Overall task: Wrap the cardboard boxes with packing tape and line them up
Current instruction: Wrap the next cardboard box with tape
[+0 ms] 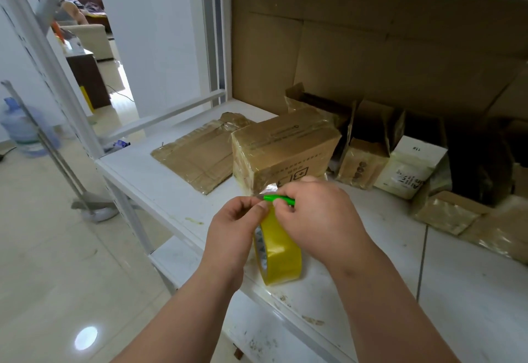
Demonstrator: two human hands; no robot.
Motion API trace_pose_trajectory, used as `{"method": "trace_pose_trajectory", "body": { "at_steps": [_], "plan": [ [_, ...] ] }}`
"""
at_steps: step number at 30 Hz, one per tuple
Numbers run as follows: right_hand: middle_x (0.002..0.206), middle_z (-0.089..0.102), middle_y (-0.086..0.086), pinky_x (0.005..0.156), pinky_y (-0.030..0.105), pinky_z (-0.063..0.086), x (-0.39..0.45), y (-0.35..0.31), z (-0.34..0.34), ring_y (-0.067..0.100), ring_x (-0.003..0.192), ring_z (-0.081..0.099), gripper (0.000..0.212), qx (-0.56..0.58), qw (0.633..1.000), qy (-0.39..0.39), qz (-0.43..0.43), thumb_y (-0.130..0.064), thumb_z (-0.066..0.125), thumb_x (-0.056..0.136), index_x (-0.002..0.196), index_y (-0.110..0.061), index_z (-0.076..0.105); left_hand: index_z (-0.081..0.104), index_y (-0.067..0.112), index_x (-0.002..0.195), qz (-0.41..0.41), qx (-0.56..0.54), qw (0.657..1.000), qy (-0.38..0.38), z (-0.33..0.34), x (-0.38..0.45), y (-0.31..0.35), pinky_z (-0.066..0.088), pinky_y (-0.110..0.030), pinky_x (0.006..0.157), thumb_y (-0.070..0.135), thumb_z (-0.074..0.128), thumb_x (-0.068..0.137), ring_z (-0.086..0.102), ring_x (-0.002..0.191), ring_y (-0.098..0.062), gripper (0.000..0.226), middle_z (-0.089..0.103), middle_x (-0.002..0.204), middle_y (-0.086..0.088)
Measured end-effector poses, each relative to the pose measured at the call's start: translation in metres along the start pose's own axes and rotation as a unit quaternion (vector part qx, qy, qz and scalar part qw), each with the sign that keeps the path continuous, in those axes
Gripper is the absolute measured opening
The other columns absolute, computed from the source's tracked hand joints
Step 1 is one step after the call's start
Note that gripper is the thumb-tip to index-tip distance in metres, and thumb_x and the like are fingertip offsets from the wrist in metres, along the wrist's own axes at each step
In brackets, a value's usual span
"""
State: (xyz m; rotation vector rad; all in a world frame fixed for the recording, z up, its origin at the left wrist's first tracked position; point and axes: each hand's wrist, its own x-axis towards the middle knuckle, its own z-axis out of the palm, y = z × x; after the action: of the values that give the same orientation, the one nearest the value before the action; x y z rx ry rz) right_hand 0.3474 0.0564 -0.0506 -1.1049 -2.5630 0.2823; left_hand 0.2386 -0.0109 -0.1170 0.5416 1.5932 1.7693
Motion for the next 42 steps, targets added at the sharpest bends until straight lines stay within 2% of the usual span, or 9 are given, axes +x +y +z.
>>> {"method": "trace_pose_trajectory", "body": {
  "at_steps": [4, 12, 18, 22, 26, 31, 34, 37, 42],
  "plan": [
    [0.100, 0.059, -0.002, 0.077, 0.033, 0.049, 0.004, 0.000, 0.002, 0.021, 0.094, 0.058, 0.028, -0.022, 1.000, -0.006, -0.006, -0.039, 0.048, 0.096, 0.109, -0.026, 0.069, 0.072, 0.018, 0.081, 0.004, 0.006, 1.000, -0.004, 0.002, -0.001, 0.001, 0.045, -0.014, 0.059, 0.017, 0.070, 0.088, 0.058, 0.067, -0.003, 0.007, 0.067, 0.075, 0.005],
    [0.109, 0.065, -0.005, 0.084, 0.034, 0.050, 0.005, 0.017, 0.003, 0.018, 0.100, 0.059, 0.030, 0.010, 1.000, -0.007, 0.029, -0.038, 0.052, 0.094, 0.117, -0.031, 0.069, 0.071, 0.014, 0.081, -0.007, 0.009, 1.000, -0.006, 0.003, 0.000, 0.005, 0.046, -0.025, 0.070, 0.017, 0.069, 0.090, 0.056, 0.070, -0.010, 0.009, 0.065, 0.073, 0.003],
    [0.084, 0.064, 0.002, 0.061, 0.030, 0.045, 0.005, 0.043, 0.002, 0.020, 0.073, 0.058, 0.025, -0.027, 0.994, 0.011, 0.107, -0.030, 0.051, 0.094, 0.100, -0.016, 0.070, 0.066, 0.022, 0.066, -0.010, 0.016, 1.000, 0.006, -0.001, 0.006, 0.006, 0.047, -0.037, 0.079, 0.020, 0.072, 0.087, 0.058, 0.077, -0.018, 0.022, 0.065, 0.076, -0.004],
    [0.101, 0.070, -0.002, 0.078, 0.030, 0.052, -0.003, 0.068, 0.009, 0.019, 0.087, 0.062, 0.025, 0.011, 0.983, 0.008, 0.184, -0.031, 0.051, 0.095, 0.110, -0.025, 0.070, 0.068, 0.019, 0.072, -0.016, 0.025, 1.000, -0.003, 0.001, 0.005, 0.007, 0.049, -0.038, 0.085, 0.018, 0.070, 0.088, 0.063, 0.084, -0.017, 0.016, 0.074, 0.092, -0.008],
    [0.116, 0.066, -0.008, 0.089, 0.031, 0.041, -0.014, 0.089, 0.035, 0.017, 0.104, 0.062, 0.033, -0.063, 0.970, -0.080, 0.219, -0.033, 0.050, 0.095, 0.126, -0.033, 0.061, 0.070, 0.011, 0.081, -0.021, 0.026, 0.999, -0.008, 0.005, 0.005, 0.006, 0.049, -0.037, 0.086, 0.014, 0.066, 0.088, 0.063, 0.086, -0.017, 0.009, 0.075, 0.095, -0.004],
    [0.149, 0.040, -0.007, 0.107, 0.040, 0.029, -0.018, 0.089, 0.047, 0.020, 0.134, 0.038, 0.050, -0.093, 0.967, -0.082, 0.223, -0.043, 0.049, 0.097, 0.146, -0.039, 0.041, 0.071, 0.010, 0.084, -0.028, 0.019, 0.999, -0.007, 0.007, 0.004, 0.006, 0.050, -0.037, 0.085, 0.016, 0.067, 0.088, 0.063, 0.085, -0.017, 0.008, 0.075, 0.095, -0.006],
    [0.143, 0.047, -0.009, 0.106, 0.036, 0.035, -0.012, 0.070, 0.040, 0.015, 0.128, 0.046, 0.042, 0.125, 0.968, -0.005, 0.216, -0.042, 0.052, 0.098, 0.139, -0.033, 0.053, 0.071, 0.010, 0.084, -0.022, 0.017, 1.000, -0.007, 0.007, 0.004, 0.006, 0.050, -0.039, 0.087, 0.015, 0.066, 0.088, 0.063, 0.087, -0.018, 0.008, 0.074, 0.096, -0.007],
    [0.110, 0.066, -0.014, 0.084, 0.023, 0.046, -0.006, 0.038, 0.033, 0.005, 0.105, 0.060, 0.014, 0.432, 0.872, -0.012, 0.229, -0.038, 0.061, 0.095, 0.104, -0.032, 0.069, 0.069, 0.008, 0.083, -0.008, 0.020, 1.000, -0.018, 0.006, 0.002, 0.006, 0.049, -0.039, 0.085, 0.017, 0.066, 0.090, 0.061, 0.083, -0.018, 0.011, 0.070, 0.097, -0.016],
    [0.082, 0.074, -0.007, 0.080, 0.028, 0.052, 0.005, 0.016, 0.042, 0.013, 0.090, 0.068, 0.014, 0.520, 0.819, -0.043, 0.237, -0.018, 0.070, 0.087, 0.075, -0.023, 0.073, 0.071, 0.012, 0.083, 0.027, 0.042, 0.998, -0.034, 0.002, -0.001, 0.007, 0.050, -0.035, 0.081, 0.014, 0.064, 0.092, 0.062, 0.082, -0.015, 0.011, 0.073, 0.091, -0.005]
  ]
}}
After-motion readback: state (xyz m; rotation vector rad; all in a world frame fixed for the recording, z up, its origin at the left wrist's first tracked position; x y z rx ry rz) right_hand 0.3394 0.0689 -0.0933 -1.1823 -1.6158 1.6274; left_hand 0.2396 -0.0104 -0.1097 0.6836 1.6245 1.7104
